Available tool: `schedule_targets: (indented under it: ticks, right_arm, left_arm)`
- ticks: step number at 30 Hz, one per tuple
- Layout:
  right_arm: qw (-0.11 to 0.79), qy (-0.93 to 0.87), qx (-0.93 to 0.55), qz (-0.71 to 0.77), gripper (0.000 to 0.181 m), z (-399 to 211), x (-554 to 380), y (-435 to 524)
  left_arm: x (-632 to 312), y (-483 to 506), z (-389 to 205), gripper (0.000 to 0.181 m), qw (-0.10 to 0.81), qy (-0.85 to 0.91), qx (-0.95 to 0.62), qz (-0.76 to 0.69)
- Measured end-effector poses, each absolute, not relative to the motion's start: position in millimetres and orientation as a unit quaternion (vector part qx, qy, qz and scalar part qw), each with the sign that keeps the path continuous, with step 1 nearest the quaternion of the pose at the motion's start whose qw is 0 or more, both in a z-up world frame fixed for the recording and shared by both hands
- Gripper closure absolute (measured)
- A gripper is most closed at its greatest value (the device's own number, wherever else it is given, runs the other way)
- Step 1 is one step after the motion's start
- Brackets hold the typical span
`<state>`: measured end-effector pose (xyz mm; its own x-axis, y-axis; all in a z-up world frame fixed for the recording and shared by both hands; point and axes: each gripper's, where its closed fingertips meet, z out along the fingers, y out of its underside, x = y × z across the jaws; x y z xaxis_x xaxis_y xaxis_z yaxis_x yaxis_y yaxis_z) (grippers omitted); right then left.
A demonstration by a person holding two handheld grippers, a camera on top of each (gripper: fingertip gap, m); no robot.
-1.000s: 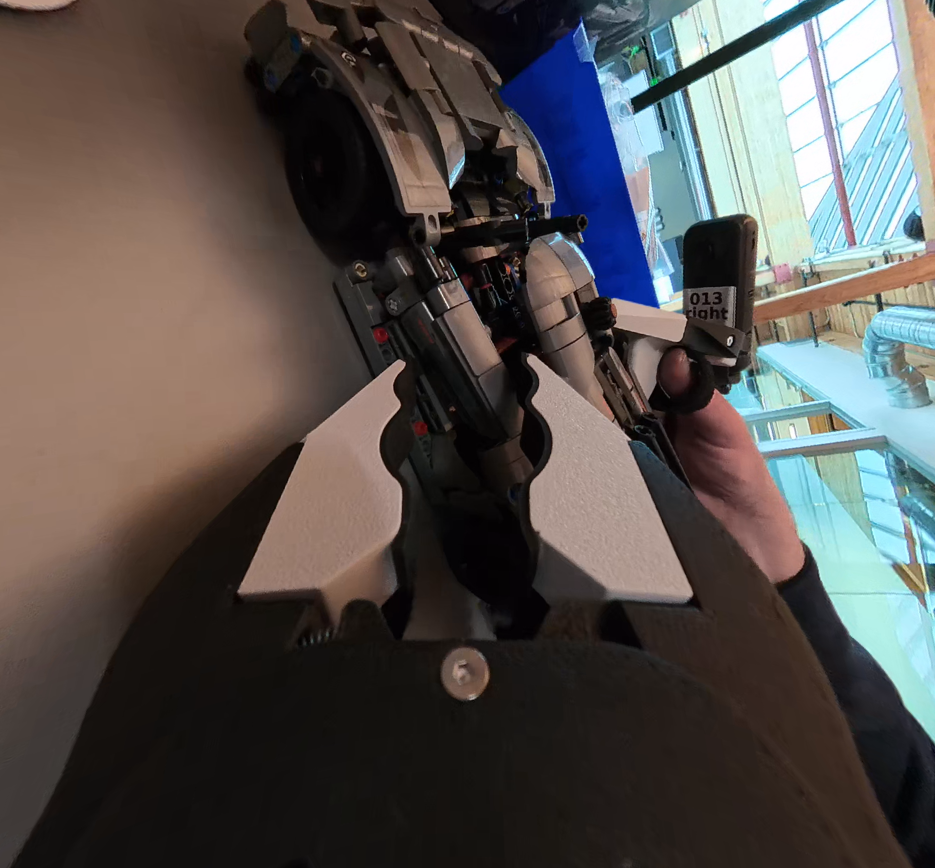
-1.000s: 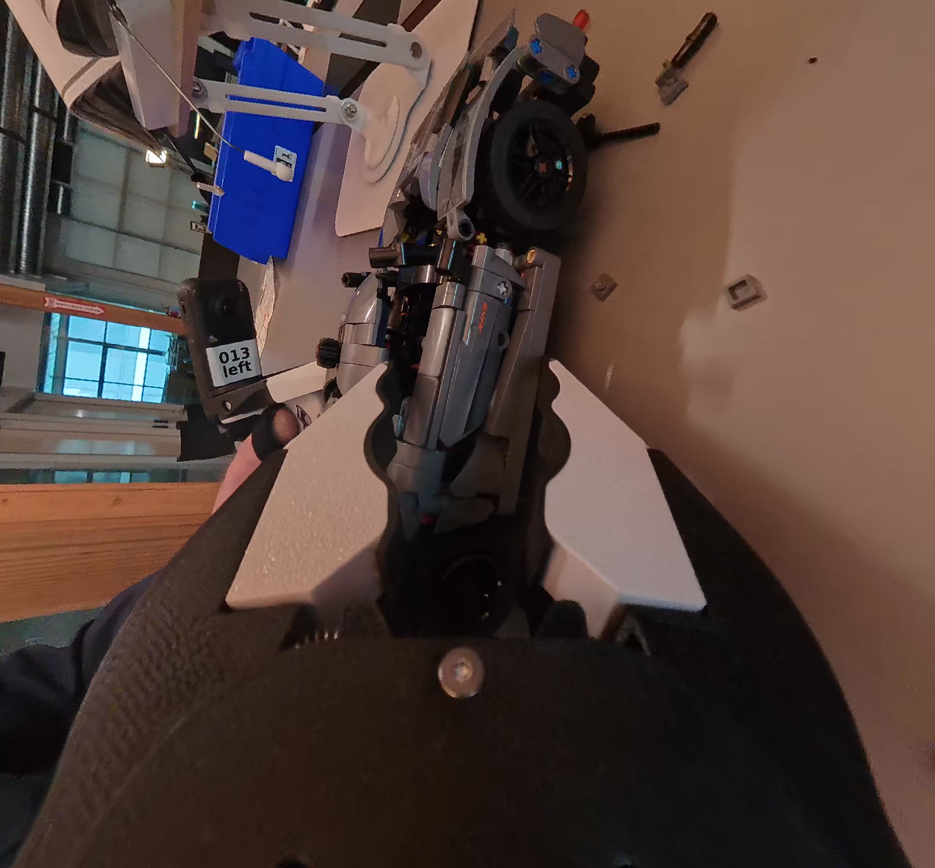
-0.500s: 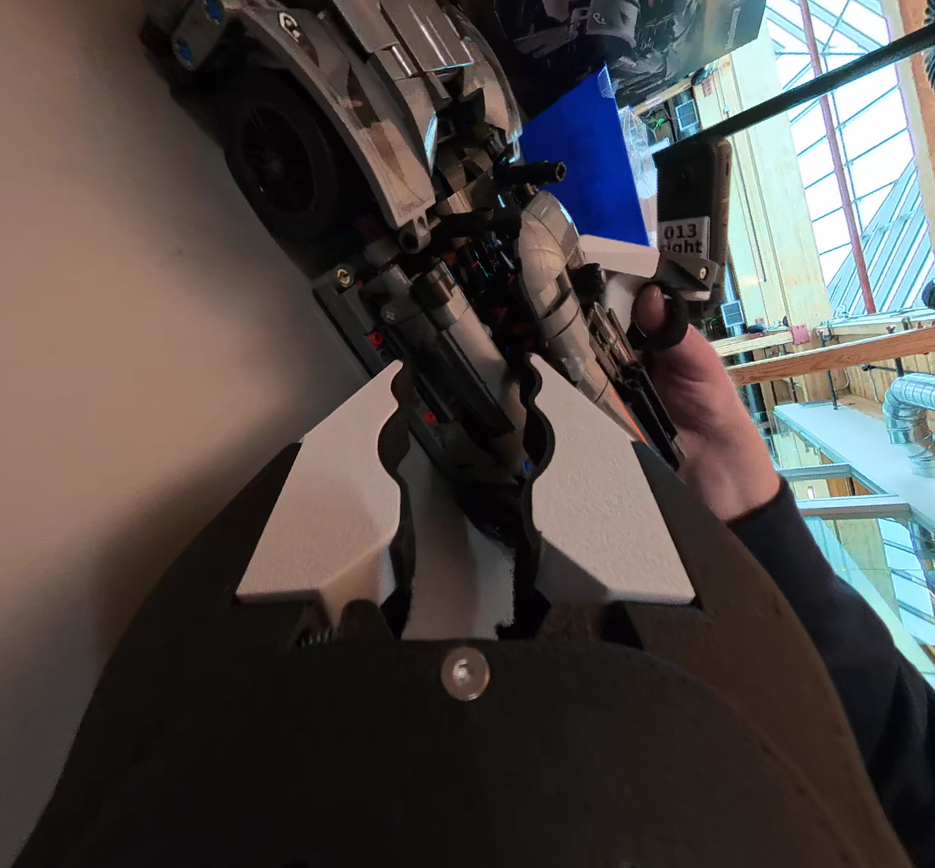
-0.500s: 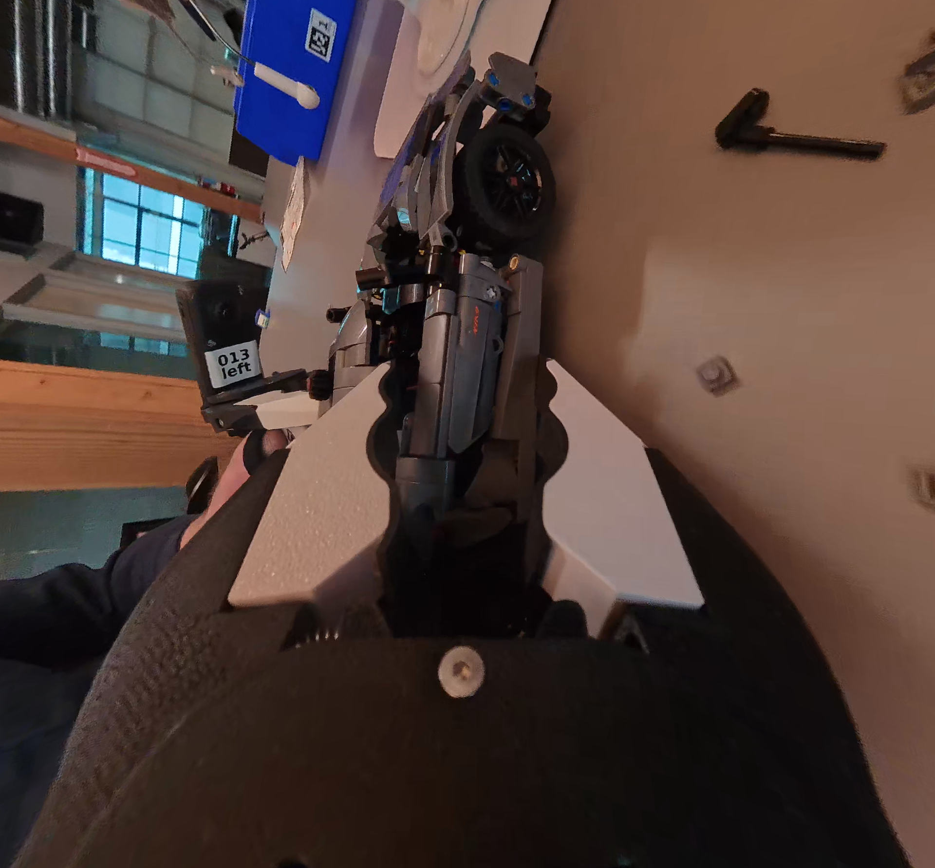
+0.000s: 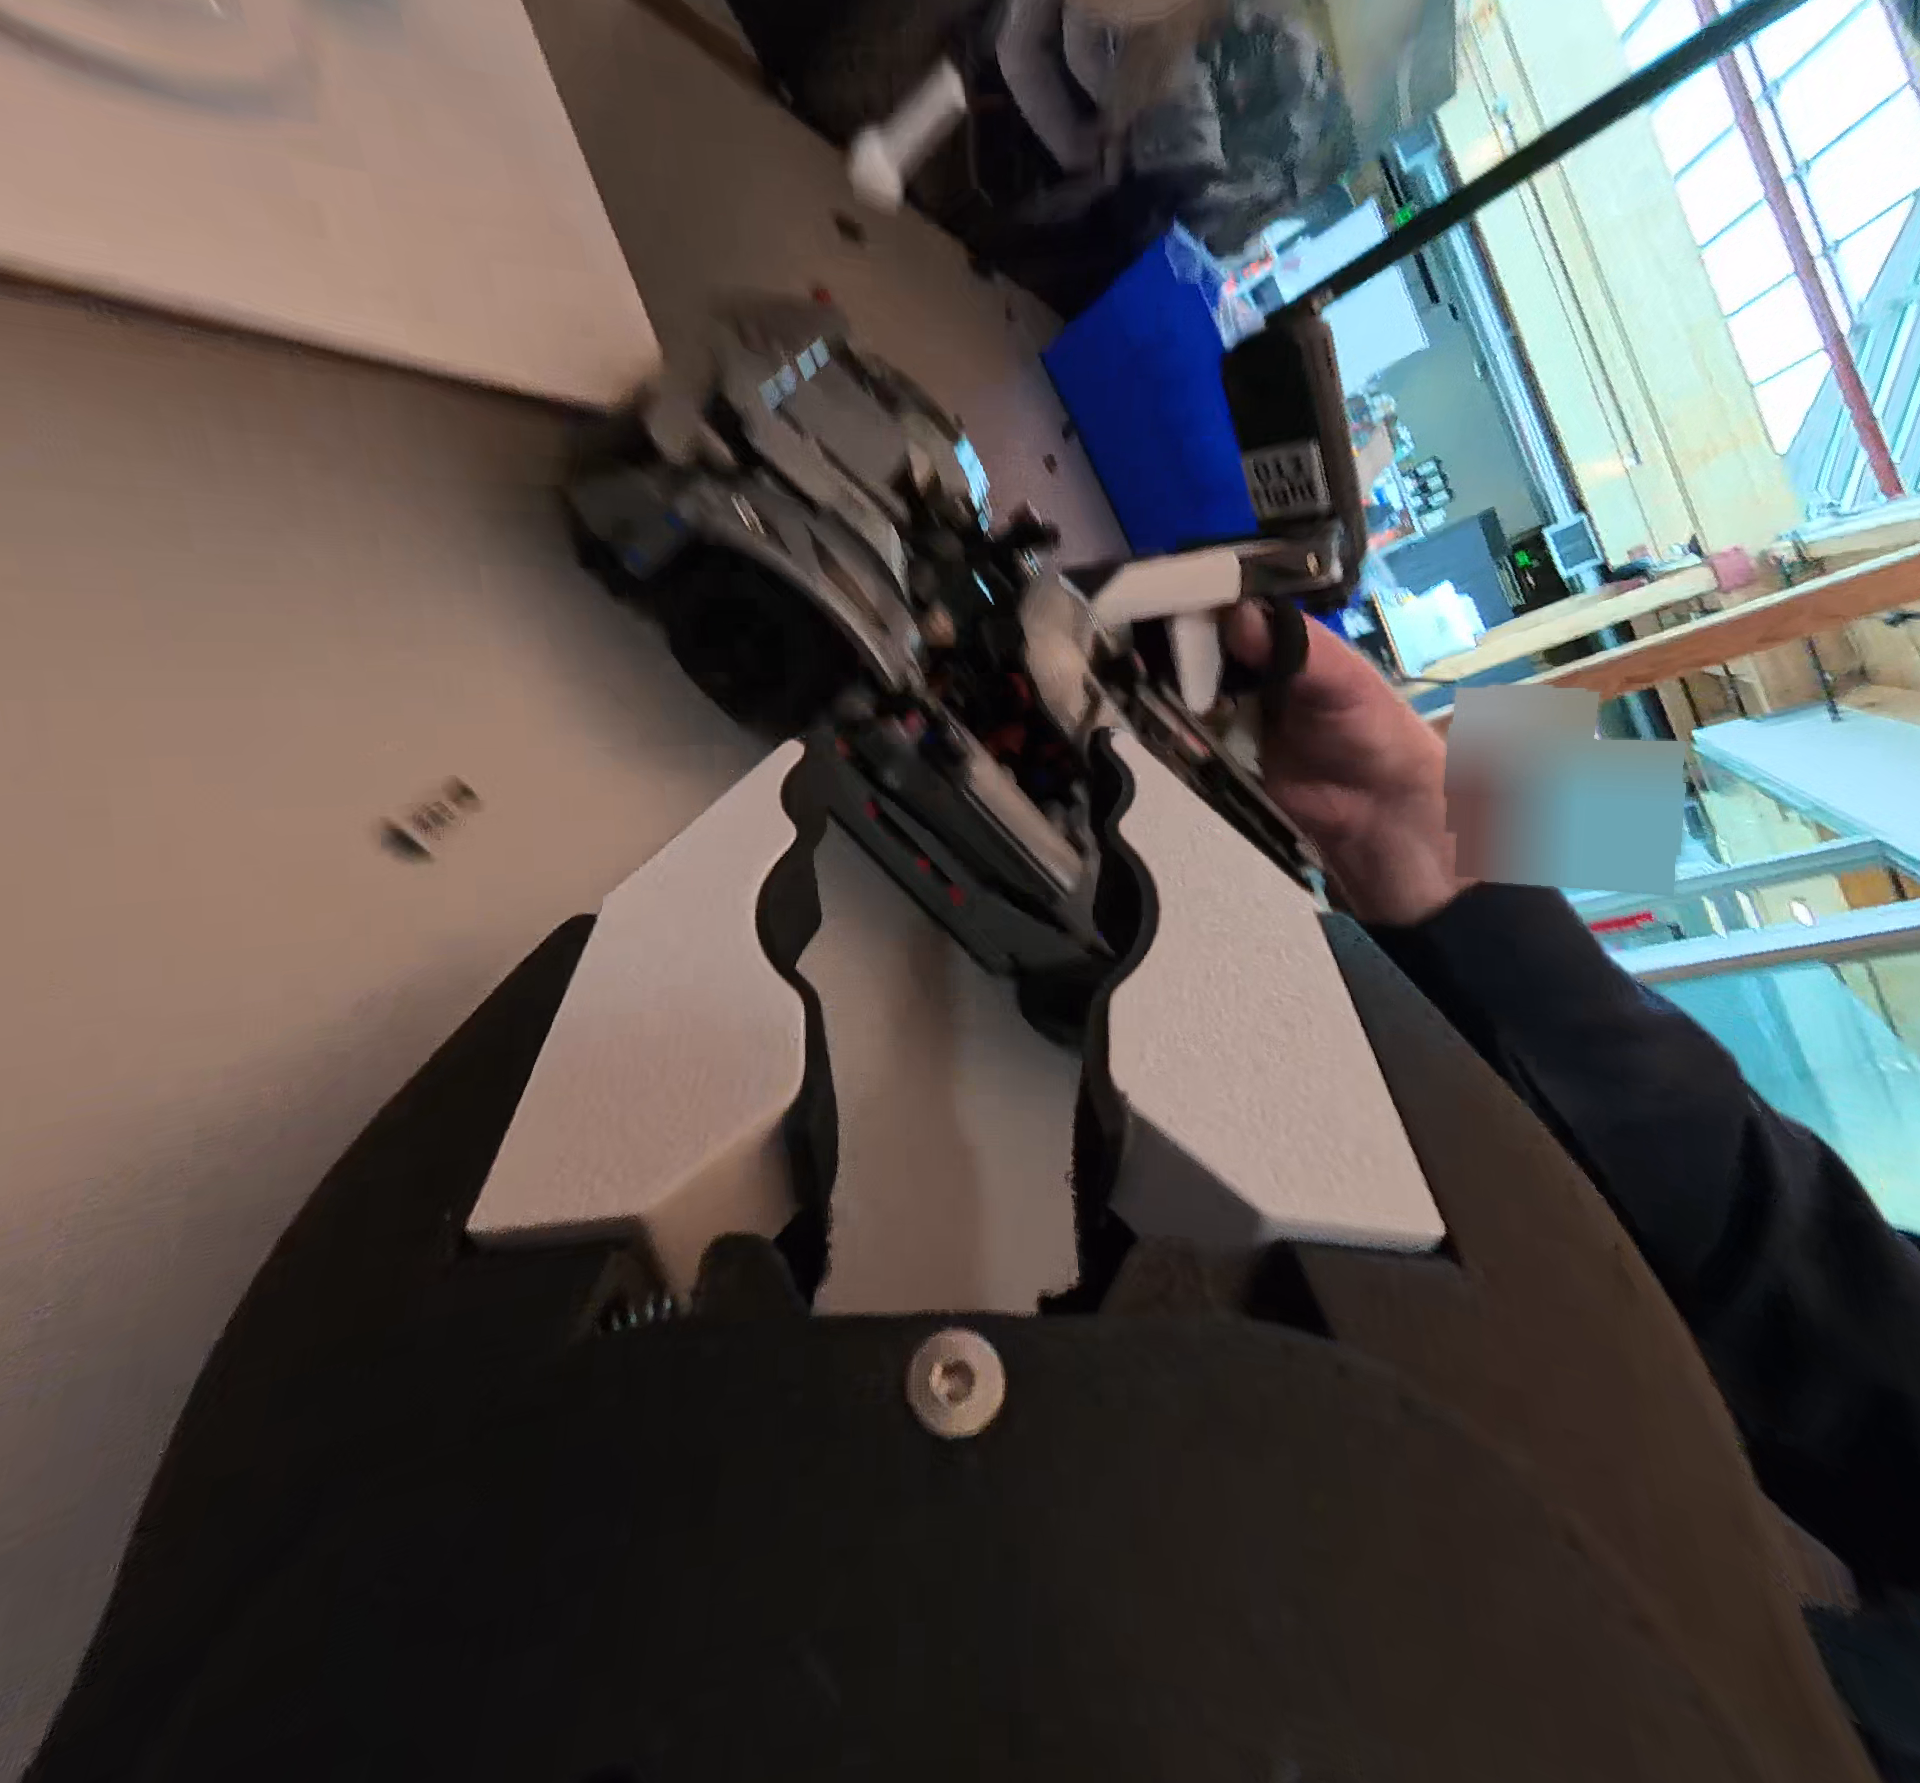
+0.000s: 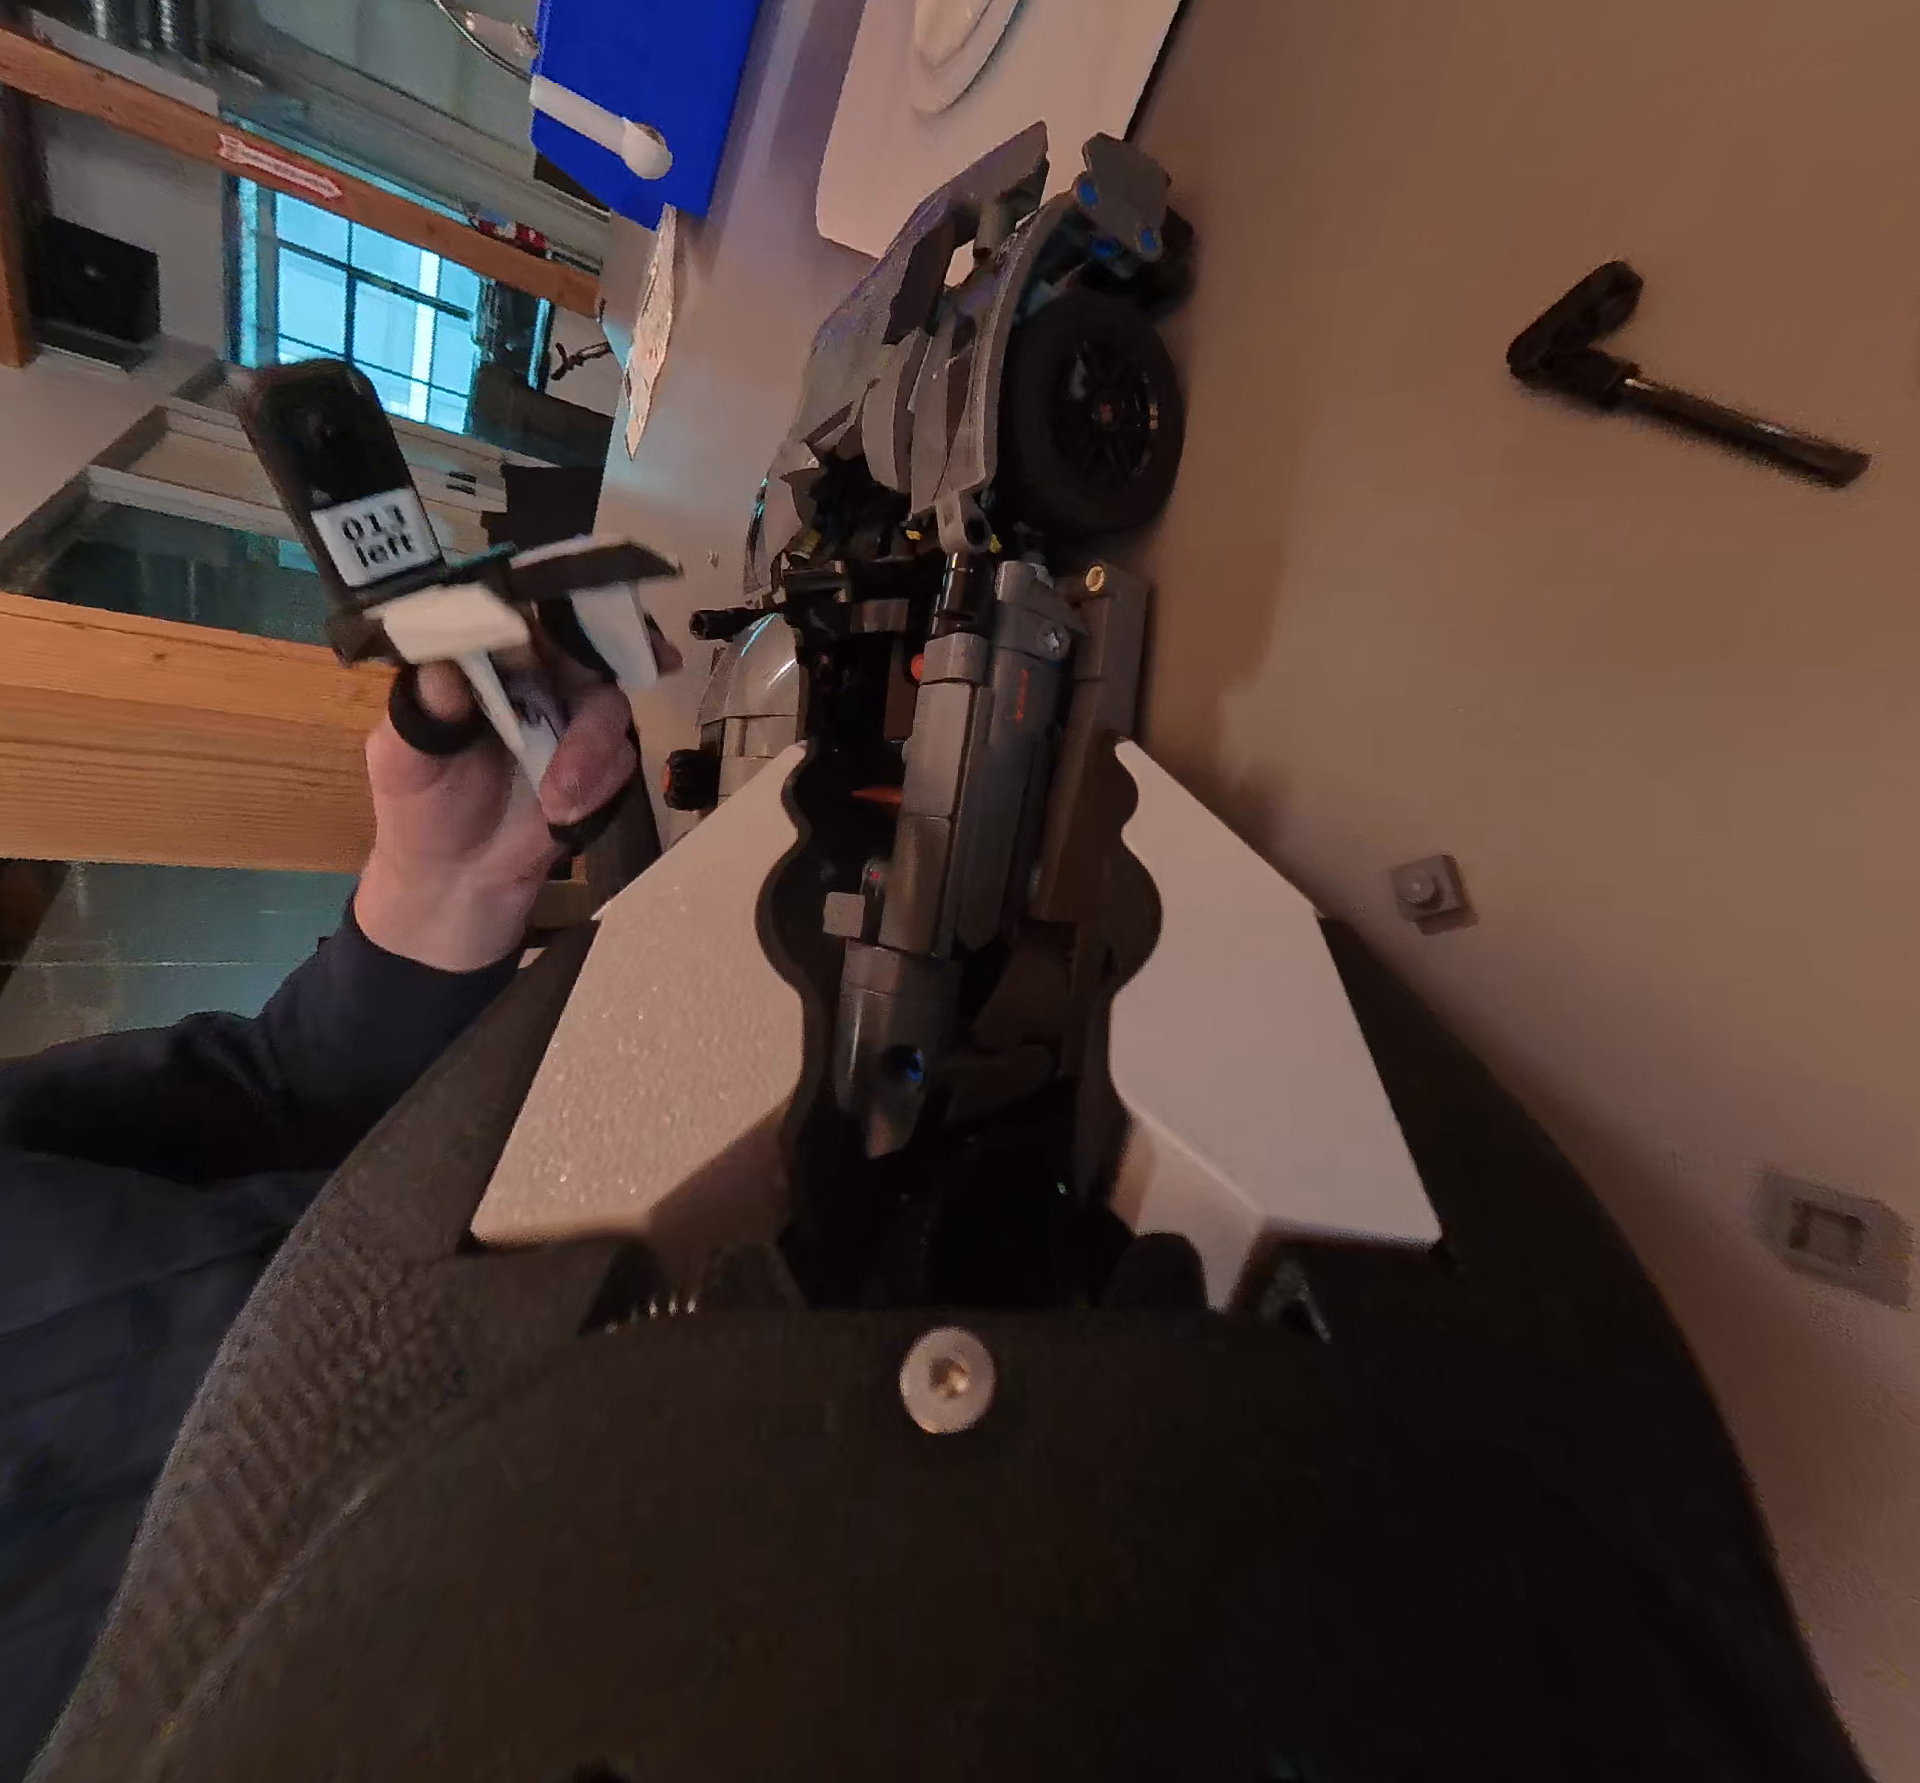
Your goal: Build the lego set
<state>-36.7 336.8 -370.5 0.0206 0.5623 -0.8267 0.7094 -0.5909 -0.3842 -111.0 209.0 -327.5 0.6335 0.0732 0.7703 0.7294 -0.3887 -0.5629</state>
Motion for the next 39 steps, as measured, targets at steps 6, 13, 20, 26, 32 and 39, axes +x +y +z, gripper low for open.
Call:
schedule_targets:
  ticks: [6, 13, 20, 26, 32, 39]
  right_arm:
    - [0.030, 0.453, 0.720, -0.524, 0.127, -364, -51, 348]
    - [0.008, 0.474, 0.735, -0.484, 0.124, -377, -68, 356]
    - [0.052, 0.469, 0.701, -0.535, 0.128, -369, -81, 339]
    - [0.054, 0.484, 0.703, -0.519, 0.115, -371, -85, 330]
    - [0.064, 0.507, 0.694, -0.508, 0.115, -370, -89, 320]
    - [0.097, 0.549, 0.657, -0.508, 0.116, -367, -98, 294]
  left_arm:
    - [-168, 253, -350, 0.133, 0.471, -0.251, -0.790, -0.302]
    - [-172, 286, -360, 0.141, 0.453, -0.220, -0.795, -0.339]
    - [-163, 300, -370, 0.148, 0.406, -0.208, -0.792, -0.405]
    - [-148, 294, -370, 0.152, 0.388, -0.192, -0.785, -0.443]
    - [-142, 285, -368, 0.149, 0.369, -0.191, -0.783, -0.462]
    - [-143, 251, -366, 0.151, 0.349, -0.200, -0.770, -0.495]
